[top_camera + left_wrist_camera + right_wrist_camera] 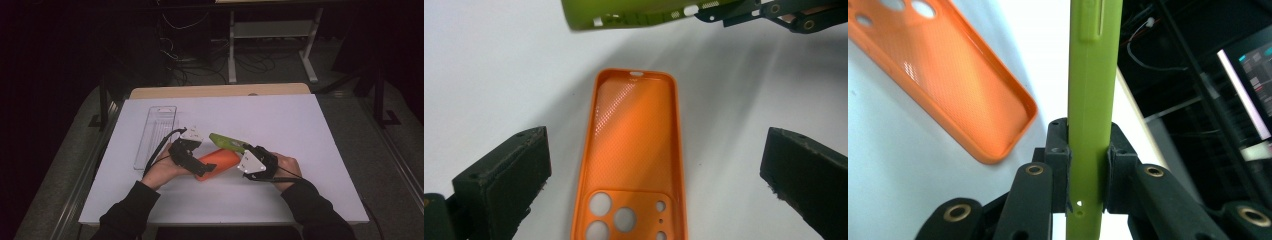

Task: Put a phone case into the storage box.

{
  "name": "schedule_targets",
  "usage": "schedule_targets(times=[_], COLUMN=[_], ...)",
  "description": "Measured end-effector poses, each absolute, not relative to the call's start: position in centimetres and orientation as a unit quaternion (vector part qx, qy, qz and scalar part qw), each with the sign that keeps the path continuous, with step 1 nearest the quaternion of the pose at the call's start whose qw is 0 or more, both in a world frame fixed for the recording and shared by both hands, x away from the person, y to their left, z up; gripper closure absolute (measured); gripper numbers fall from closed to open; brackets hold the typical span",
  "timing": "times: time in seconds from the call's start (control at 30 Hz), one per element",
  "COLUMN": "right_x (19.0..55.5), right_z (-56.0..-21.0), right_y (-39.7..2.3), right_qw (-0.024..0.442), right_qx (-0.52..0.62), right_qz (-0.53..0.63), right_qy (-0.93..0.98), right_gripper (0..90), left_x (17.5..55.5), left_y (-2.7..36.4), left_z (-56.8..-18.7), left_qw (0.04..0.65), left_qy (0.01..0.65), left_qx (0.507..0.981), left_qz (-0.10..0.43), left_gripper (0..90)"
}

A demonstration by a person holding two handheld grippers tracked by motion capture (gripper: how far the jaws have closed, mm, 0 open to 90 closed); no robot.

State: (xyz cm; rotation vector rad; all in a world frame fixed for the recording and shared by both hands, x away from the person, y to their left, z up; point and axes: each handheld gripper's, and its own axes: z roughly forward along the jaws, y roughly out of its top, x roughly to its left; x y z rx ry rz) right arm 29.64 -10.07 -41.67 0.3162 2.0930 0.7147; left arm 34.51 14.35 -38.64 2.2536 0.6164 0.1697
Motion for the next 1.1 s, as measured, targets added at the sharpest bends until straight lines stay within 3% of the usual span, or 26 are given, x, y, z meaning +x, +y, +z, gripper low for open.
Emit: schedule_targets(times=[1.1], right_x=[32.3], right_z=[-40.3], right_y=[-13.2], right_qw=[0.170], right_qx=[0.359], right_qz=[0.460], right_qy=[0.794], right_gripper=[75.6], left_x=[34.5], left_y=[14.6], left_z=[-38.6], left_qw=[0.382], left_qy=[0.254], left_qx=[0.886], left_qz=[0.073], left_gripper=[0.0])
